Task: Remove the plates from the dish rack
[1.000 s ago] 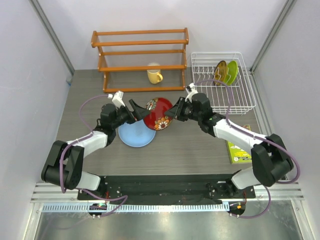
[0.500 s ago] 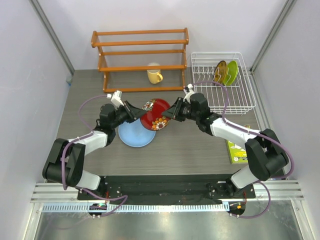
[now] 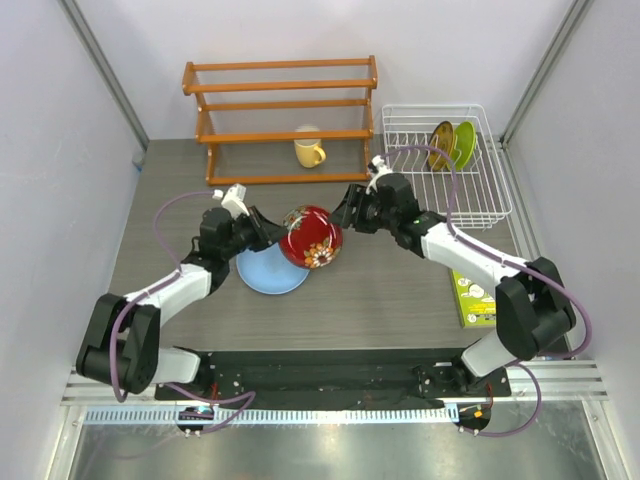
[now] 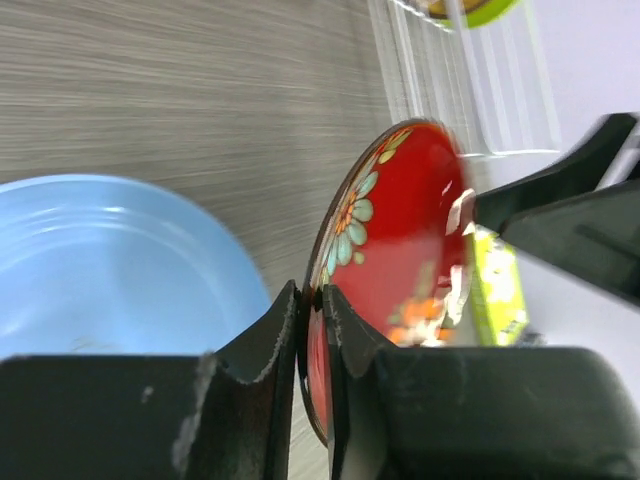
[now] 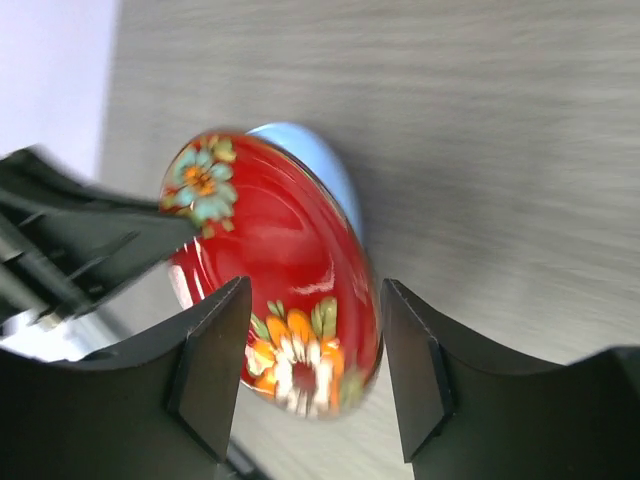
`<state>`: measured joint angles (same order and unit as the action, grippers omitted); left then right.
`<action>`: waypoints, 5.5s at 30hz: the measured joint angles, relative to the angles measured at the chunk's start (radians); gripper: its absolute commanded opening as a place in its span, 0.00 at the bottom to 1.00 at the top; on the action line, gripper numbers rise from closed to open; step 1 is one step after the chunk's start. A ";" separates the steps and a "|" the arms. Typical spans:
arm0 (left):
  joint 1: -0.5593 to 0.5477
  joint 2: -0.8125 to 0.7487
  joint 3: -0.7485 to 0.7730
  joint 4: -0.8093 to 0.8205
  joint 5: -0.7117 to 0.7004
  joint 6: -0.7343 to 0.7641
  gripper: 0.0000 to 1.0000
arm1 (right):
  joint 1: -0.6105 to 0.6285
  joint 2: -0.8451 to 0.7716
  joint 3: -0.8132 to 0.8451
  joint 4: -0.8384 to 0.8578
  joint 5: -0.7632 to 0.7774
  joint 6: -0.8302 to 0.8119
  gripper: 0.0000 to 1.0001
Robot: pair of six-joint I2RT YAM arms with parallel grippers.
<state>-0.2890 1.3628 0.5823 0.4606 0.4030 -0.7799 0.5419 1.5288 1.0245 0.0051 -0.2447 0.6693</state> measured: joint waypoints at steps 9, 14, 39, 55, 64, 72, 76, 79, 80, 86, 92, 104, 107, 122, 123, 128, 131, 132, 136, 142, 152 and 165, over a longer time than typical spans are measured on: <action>0.045 -0.120 0.020 -0.262 -0.159 0.119 0.00 | -0.134 -0.120 0.020 -0.138 0.152 -0.135 0.62; 0.072 -0.131 0.020 -0.304 -0.192 0.139 0.00 | -0.204 -0.148 0.009 -0.163 0.166 -0.160 0.63; 0.076 0.045 0.018 -0.181 -0.054 0.087 0.32 | -0.143 0.098 -0.132 -0.051 -0.095 -0.117 0.60; 0.073 0.200 -0.016 -0.008 0.031 0.020 0.28 | -0.143 0.132 -0.137 0.002 -0.111 -0.098 0.60; 0.045 0.280 -0.016 0.094 0.056 -0.025 0.13 | -0.143 0.156 -0.137 0.002 -0.111 -0.098 0.60; 0.015 0.314 -0.016 0.134 0.061 -0.047 0.00 | -0.142 0.186 -0.137 0.006 -0.115 -0.098 0.59; 0.014 0.313 -0.016 0.134 0.061 -0.046 0.00 | -0.142 0.186 -0.137 0.007 -0.114 -0.099 0.59; 0.014 0.306 -0.016 0.131 0.061 -0.045 0.00 | -0.142 0.186 -0.137 0.007 -0.111 -0.099 0.59; 0.014 0.301 -0.016 0.129 0.061 -0.045 0.00 | -0.142 0.186 -0.137 0.007 -0.108 -0.100 0.59; 0.014 0.217 -0.016 0.087 0.057 -0.030 0.00 | -0.138 0.176 -0.137 -0.008 -0.061 -0.119 0.59; 0.017 0.079 -0.010 -0.040 0.008 0.021 0.00 | -0.138 0.098 -0.132 -0.087 0.005 -0.147 0.60; 0.222 -0.208 -0.064 -0.268 -0.128 0.100 0.00 | -0.139 0.037 -0.107 -0.151 0.045 -0.178 0.60; 0.250 -0.234 -0.089 -0.318 -0.151 0.112 0.00 | -0.139 0.037 -0.107 -0.161 0.045 -0.181 0.60; 0.263 -0.245 -0.148 -0.384 -0.184 0.130 0.11 | -0.160 0.033 -0.025 -0.227 0.065 -0.220 0.60; 0.263 -0.243 -0.148 -0.384 -0.184 0.132 0.14 | -0.161 0.033 -0.012 -0.232 0.068 -0.224 0.60; 0.264 -0.227 -0.148 -0.383 -0.184 0.139 0.44 | -0.172 0.033 0.079 -0.283 0.099 -0.253 0.62; 0.264 -0.215 -0.148 -0.384 -0.185 0.140 0.57 | -0.179 0.033 0.153 -0.325 0.145 -0.280 0.62; 0.264 -0.211 -0.148 -0.384 -0.186 0.144 0.59 | -0.182 0.033 0.182 -0.338 0.167 -0.291 0.63; 0.265 -0.196 -0.145 -0.391 -0.193 0.154 0.72 | -0.197 0.033 0.302 -0.393 0.291 -0.344 0.63; 0.265 -0.180 -0.098 -0.425 -0.204 0.168 0.99 | -0.247 0.056 0.464 -0.423 0.502 -0.422 0.70; 0.265 -0.241 0.016 -0.467 -0.168 0.185 0.99 | -0.412 0.405 0.778 -0.393 0.697 -0.538 0.71; 0.265 -0.219 0.218 -0.466 -0.040 0.183 1.00 | -0.468 0.820 1.172 -0.415 0.746 -0.706 0.60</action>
<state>-0.0242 1.1442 0.8001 -0.0051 0.3626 -0.5968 0.0742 2.3489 2.1960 -0.4099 0.5011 -0.0372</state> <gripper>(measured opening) 0.994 0.663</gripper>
